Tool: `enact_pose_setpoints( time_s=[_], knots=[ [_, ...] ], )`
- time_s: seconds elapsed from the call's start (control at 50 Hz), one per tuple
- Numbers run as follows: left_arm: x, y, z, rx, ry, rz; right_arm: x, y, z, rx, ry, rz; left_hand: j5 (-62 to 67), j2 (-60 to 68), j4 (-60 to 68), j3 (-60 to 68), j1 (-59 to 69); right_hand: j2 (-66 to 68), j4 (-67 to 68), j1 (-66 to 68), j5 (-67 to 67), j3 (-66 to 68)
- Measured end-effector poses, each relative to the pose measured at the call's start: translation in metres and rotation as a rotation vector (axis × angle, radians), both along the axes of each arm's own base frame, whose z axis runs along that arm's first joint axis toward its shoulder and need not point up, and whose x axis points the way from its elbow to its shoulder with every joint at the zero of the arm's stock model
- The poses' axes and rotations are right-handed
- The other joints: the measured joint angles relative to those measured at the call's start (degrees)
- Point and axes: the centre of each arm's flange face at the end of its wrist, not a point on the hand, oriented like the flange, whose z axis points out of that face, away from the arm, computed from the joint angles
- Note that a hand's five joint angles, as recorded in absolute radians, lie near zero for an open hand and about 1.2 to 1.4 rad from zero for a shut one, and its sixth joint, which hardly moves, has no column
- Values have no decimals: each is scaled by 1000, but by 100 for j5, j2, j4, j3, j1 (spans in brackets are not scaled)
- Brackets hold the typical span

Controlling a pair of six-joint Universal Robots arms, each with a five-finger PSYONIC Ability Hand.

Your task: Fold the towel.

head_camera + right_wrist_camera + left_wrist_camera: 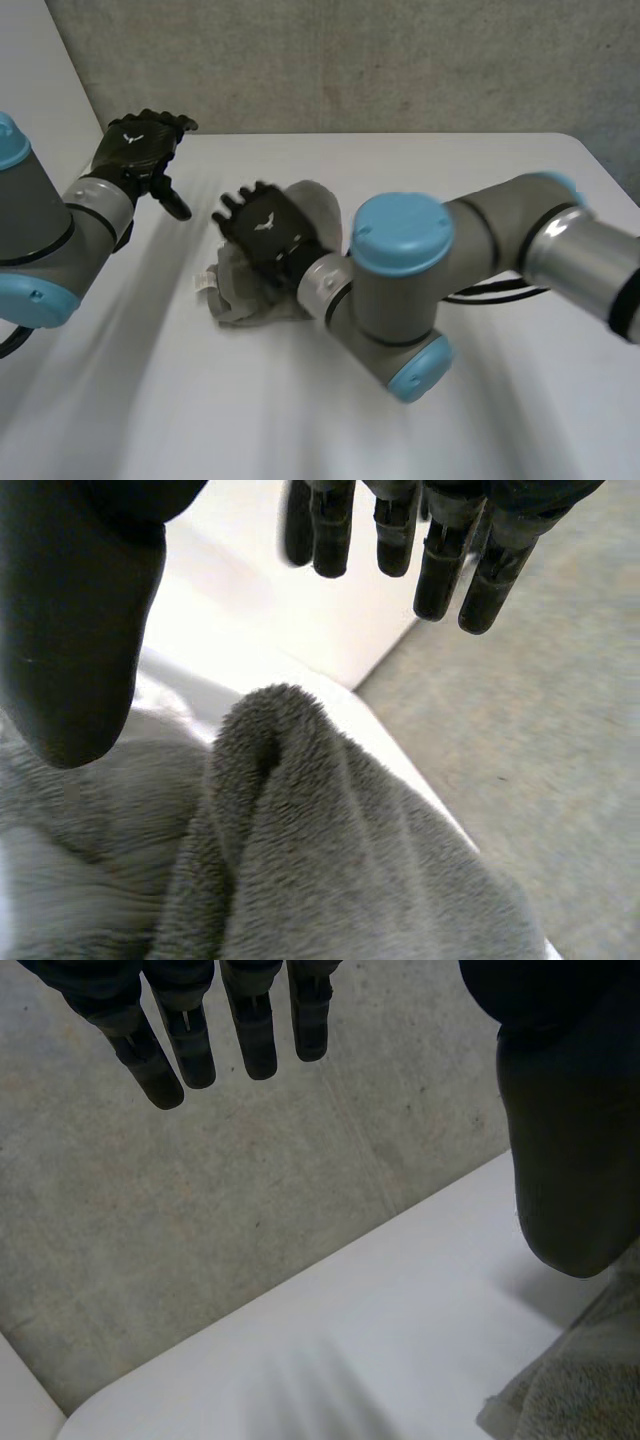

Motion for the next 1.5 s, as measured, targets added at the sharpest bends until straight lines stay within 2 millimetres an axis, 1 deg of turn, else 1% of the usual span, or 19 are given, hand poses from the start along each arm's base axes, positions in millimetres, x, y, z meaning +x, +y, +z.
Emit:
enact_pose_setpoints(
  time_s=[0.1, 0.16, 0.26, 0.38, 0.46, 0.52, 0.6, 0.72, 0.86, 0.96, 1.0, 1.02, 1.04, 1.06, 1.18, 1.22, 1.34, 1.44, 1.5],
  knots=[
    [-11, 0, -1, 6, 30, -25, -23, -19, 19, 48, -55, -72, 0, 0, 0, 0, 0, 0, 0, -33, 0, 0],
    [-22, 3, -5, 22, 57, -55, -38, -32, 24, 70, -71, -119, 0, 0, 0, 0, 0, 0, 0, -34, -1, 0],
    [-42, 12, -16, 58, 82, -113, -57, -48, 22, 92, -71, -186, 1, 0, 0, 0, 0, 0, 0, -35, 0, 0],
    [-62, 34, -38, 132, 69, -208, -78, -61, 10, 126, -41, -286, 42, 1, 1, 1, 0, 0, 0, -36, 0, 0],
    [-67, 49, -53, 186, 51, -261, -89, -65, 0, 151, -13, -348, 87, 2, 1, 1, 0, 0, 0, -49, 1, 0],
    [-68, 55, -60, 208, 45, -286, -96, -66, -6, 164, 3, -378, 94, 2, 1, 1, 0, 0, 0, -54, 0, 0],
    [-71, 60, -62, 214, 43, -308, -104, -65, -16, 188, 27, -405, 160, 11, 11, 12, 12, 0, 0, -55, 0, 0],
    [-81, 61, -55, 180, 52, -338, -111, -61, -28, 221, 54, -416, 373, 135, 20, 119, 76, 0, 0, -55, 0, 0],
    [-90, 59, -54, 159, 54, -350, -114, -56, -36, 240, 71, -414, 875, 624, 623, 643, 630, 0, 0, -55, 0, 0],
    [-93, 56, -59, 162, 52, -351, -115, -55, -37, 243, 74, -414, 1653, 1400, 1437, 1444, 1426, 0, 0, -55, 0, 0],
    [-94, 55, -61, 166, 50, -351, -114, -55, -37, 242, 74, -414, 2327, 2089, 2145, 2152, 2126, 0, 0, -55, 0, 0],
    [-95, 55, -63, 168, 49, -351, -114, -55, -37, 241, 74, -413, 3103, 2990, 3051, 3049, 3017, 0, 0, -55, 0, 0],
    [-95, 54, -64, 169, 48, -351, -114, -56, -37, 241, 73, -413, 3441, 3343, 3319, 3406, 3363, 0, 0, -55, 3, 0],
    [-95, 54, -65, 171, 48, -350, -114, -56, -36, 239, 73, -413, 4252, 4147, 4241, 4222, 4141, 0, 0, -55, 0, 0],
    [-94, 54, -65, 177, 45, -345, -112, -59, -33, 224, 67, -411, 6631, 6355, 6674, 6754, 6127, 0, 0, -55, 0, 0],
    [-92, 55, -64, 180, 45, -340, -111, -60, -30, 215, 61, -408, 6868, 6456, 6982, 7063, 6150, 0, 0, -55, 0, 0],
    [-78, 63, -60, 197, 41, -318, -101, -68, -16, 175, 25, -394, 6887, 6456, 7000, 7115, 6150, 0, 0, -56, -1, 0],
    [-60, 73, -60, 224, 36, -288, -87, -74, -7, 159, 3, -373, 6887, 6456, 7000, 7121, 6150, 0, 0, -56, 0, 0],
    [-51, 81, -62, 241, 32, -275, -72, -72, -7, 182, 10, -339, 6888, 6456, 7000, 7123, 6150, 0, 0, -56, 0, 0]
  ],
)
